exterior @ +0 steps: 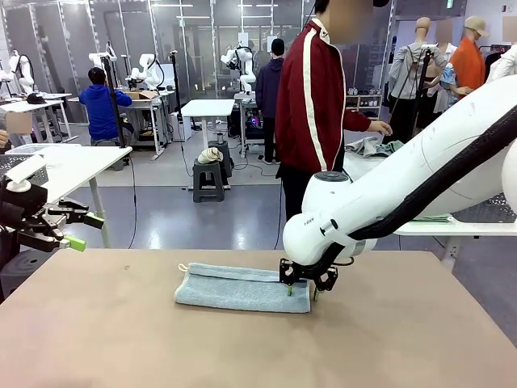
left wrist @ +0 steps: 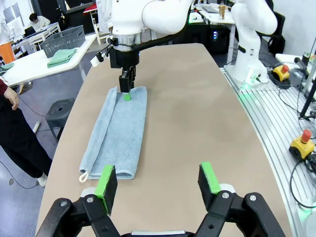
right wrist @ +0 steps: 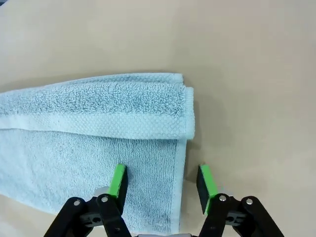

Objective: Fold the towels and place them in the basket.
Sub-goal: When a person lays out a Towel with hook on the table, fold it in half twice.

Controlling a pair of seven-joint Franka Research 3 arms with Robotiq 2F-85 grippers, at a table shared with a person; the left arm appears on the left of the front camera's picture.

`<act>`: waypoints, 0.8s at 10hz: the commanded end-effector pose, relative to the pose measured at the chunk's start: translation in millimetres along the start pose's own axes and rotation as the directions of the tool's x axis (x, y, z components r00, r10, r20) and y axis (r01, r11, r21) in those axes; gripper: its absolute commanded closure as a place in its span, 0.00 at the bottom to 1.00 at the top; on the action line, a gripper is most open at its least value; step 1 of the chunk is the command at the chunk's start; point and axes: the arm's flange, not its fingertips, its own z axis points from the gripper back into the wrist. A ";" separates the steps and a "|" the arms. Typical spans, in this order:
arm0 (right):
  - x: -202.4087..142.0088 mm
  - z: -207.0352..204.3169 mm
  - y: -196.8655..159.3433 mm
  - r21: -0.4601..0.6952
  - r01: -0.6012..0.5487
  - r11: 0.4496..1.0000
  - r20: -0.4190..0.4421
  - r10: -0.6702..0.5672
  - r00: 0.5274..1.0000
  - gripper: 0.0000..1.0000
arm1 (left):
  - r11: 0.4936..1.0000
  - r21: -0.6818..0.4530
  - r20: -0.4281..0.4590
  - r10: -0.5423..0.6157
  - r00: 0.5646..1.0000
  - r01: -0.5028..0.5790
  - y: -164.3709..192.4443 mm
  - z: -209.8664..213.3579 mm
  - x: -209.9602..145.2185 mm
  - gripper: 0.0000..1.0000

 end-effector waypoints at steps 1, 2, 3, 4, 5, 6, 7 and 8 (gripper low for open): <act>4.2 -5.5 6.3 -0.027 0.033 0.999 0.048 -0.032 0.998 0.29 | 1.000 0.003 0.005 -0.003 1.000 0.003 -4.2 0.4 2.5 0.16; 4.4 -5.9 6.2 -0.030 0.029 0.999 0.048 -0.027 0.998 0.35 | 1.000 0.003 0.005 -0.003 1.000 0.003 -4.2 0.4 2.5 0.16; 4.6 -5.8 6.4 -0.031 0.029 0.999 0.045 -0.028 0.999 0.49 | 1.000 0.003 0.005 -0.003 1.000 0.003 -4.2 0.4 2.5 0.16; 4.9 -5.6 6.4 -0.030 0.028 0.999 0.041 -0.027 0.999 0.55 | 1.000 0.003 0.005 -0.003 1.000 0.003 -4.2 0.4 2.5 0.16; 5.2 -5.7 6.4 -0.029 0.029 0.999 0.037 -0.028 0.999 0.68 | 1.000 0.003 0.005 -0.003 1.000 0.003 -4.2 0.4 2.5 0.16; 5.5 -5.7 6.7 -0.029 0.033 0.999 0.032 -0.032 0.999 0.75 | 1.000 0.003 0.005 -0.003 1.000 0.003 -4.2 0.4 2.5 0.16; 5.9 -5.5 6.6 -0.029 0.033 0.999 0.027 -0.032 0.999 0.88 | 1.000 0.003 0.005 -0.003 1.000 0.003 -4.2 0.4 2.5 0.16; 6.2 -6.1 6.4 -0.029 0.033 0.999 0.023 -0.032 0.999 0.94 | 1.000 0.003 0.005 -0.003 1.000 0.003 -4.2 0.4 2.5 0.16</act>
